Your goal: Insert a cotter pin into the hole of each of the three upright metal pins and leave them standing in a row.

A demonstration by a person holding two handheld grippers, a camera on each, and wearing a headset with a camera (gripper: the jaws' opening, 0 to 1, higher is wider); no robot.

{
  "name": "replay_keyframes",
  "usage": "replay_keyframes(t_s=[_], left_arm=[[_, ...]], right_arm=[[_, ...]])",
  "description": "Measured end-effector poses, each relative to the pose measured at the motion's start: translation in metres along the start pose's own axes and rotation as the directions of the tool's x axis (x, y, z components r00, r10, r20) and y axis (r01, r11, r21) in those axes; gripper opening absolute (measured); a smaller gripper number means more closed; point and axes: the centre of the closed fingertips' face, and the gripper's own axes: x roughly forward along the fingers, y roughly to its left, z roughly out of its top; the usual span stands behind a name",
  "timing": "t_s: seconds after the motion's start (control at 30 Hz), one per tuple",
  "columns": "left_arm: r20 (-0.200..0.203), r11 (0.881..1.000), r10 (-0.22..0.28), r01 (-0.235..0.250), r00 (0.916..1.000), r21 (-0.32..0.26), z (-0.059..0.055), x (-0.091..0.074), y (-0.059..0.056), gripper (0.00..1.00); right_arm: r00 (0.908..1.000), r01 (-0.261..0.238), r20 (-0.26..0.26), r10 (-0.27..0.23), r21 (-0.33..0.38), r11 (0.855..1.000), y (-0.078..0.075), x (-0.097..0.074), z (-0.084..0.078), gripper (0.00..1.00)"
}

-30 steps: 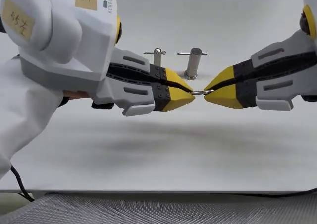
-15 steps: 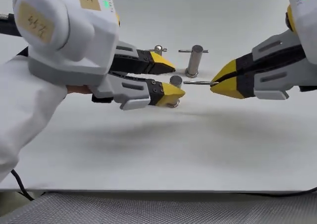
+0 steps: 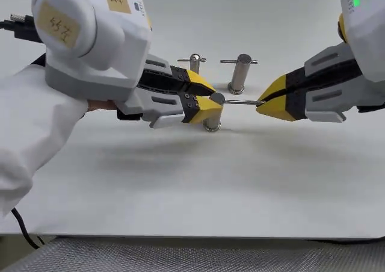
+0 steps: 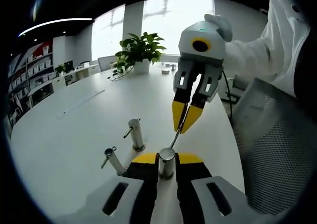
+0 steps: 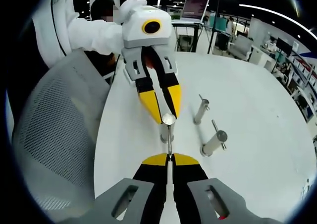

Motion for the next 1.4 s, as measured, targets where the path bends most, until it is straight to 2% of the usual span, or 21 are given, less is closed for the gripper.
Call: replay_keyframes(t_s=[0.3, 0.6, 0.67, 0.83, 0.87, 1.1, 1.17, 1.2, 1.23, 1.33, 1.4], left_arm=[[0.008, 1.0, -0.004, 0.004, 1.0, -0.002, -0.001, -0.003, 0.0, 0.1], [0.008, 1.0, -0.006, 0.006, 1.0, 0.008, -0.002, -0.004, 0.001, 0.1], [0.008, 1.0, -0.007, 0.007, 0.9999, 0.009, -0.001, -0.003, -0.001, 0.1], [0.009, 1.0, -0.009, 0.009, 0.9999, 0.01, -0.004, -0.003, 0.003, 0.1], [0.008, 1.0, -0.01, 0.01, 0.9999, 0.01, -0.005, -0.003, 0.003, 0.1], [0.006, 1.0, -0.013, 0.013, 0.9999, 0.022, -0.007, -0.004, 0.004, 0.1], [0.016, 0.999, -0.014, 0.014, 0.9998, 0.033, -0.007, -0.004, 0.004, 0.1], [0.022, 0.999, -0.015, 0.014, 0.9996, 0.033, -0.006, -0.005, 0.005, 0.11], [0.038, 1.0, -0.015, 0.015, 0.9992, 0.012, -0.004, -0.007, 0.006, 0.16], [0.025, 0.999, -0.005, 0.004, 0.9997, 0.032, -0.008, -0.012, 0.008, 0.35], [0.02, 1.0, -0.008, 0.008, 0.9998, 0.013, -0.014, -0.016, 0.008, 0.41]], right_arm=[[0.9999, -0.015, -0.005, 0.015, -0.006, 1.0, 0.001, 0.009, 0.002, 0.0], [0.9996, -0.027, 0.001, 0.027, -0.017, 0.999, 0.002, 0.02, 0.013, 0.0], [0.9995, -0.03, 0.006, 0.03, -0.031, 0.999, 0.004, 0.025, 0.018, 0.0], [0.9991, -0.043, 0.001, 0.043, -0.064, 0.997, 0.005, 0.032, 0.025, 0.0], [0.999, -0.044, -0.014, 0.043, -0.079, 0.996, 0.005, 0.032, 0.025, 0.0], [0.998, -0.062, -0.024, 0.059, -0.146, 0.987, 0.006, 0.032, 0.025, 0.0], [0.9976, -0.067, -0.028, 0.064, -0.142, 0.988, 0.005, 0.033, 0.024, 0.0], [0.9974, -0.069, -0.029, 0.066, -0.139, 0.988, 0.006, 0.033, 0.024, 0.0], [0.9973, -0.069, -0.031, 0.066, -0.136, 0.988, 0.006, 0.033, 0.023, 0.04], [0.9975, -0.07, -0.024, 0.067, -0.133, 0.989, 0.008, 0.031, 0.022, 0.15], [0.9974, -0.071, 0.001, 0.072, -0.095, 0.993, 0.01, 0.029, 0.023, 0.14]])
